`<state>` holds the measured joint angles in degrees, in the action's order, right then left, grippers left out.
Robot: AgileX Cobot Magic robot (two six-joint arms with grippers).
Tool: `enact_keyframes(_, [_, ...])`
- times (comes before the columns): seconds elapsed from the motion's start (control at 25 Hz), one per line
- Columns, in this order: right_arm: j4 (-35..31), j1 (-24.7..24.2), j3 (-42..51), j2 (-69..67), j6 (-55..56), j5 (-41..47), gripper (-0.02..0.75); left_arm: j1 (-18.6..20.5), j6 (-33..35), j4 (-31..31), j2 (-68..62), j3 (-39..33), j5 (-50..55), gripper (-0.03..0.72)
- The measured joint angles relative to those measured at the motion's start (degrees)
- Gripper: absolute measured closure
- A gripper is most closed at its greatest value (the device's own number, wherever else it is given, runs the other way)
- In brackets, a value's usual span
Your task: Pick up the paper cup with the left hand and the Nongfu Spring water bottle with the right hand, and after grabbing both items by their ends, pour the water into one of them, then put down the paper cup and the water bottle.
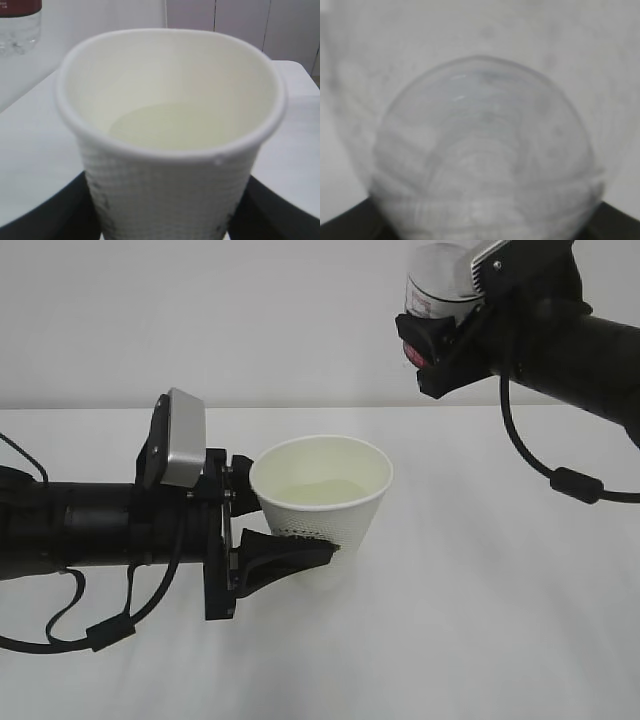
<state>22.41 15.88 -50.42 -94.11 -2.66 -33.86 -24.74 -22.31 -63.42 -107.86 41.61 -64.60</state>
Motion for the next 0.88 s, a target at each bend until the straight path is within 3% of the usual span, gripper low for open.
enact_keyframes(0.48, [0.0, 0.0, 0.0, 0.0, 7.6, 0.4, 0.280, 0.0, 0.0, 0.0, 0.0, 0.0, 0.0, 0.202])
enact_keyframes(0.88, [-0.1, 0.0, 0.0, 0.0, 8.4, 7.2, 0.280, 0.0, 0.0, 0.0, 0.0, 0.0, 0.0, 0.202])
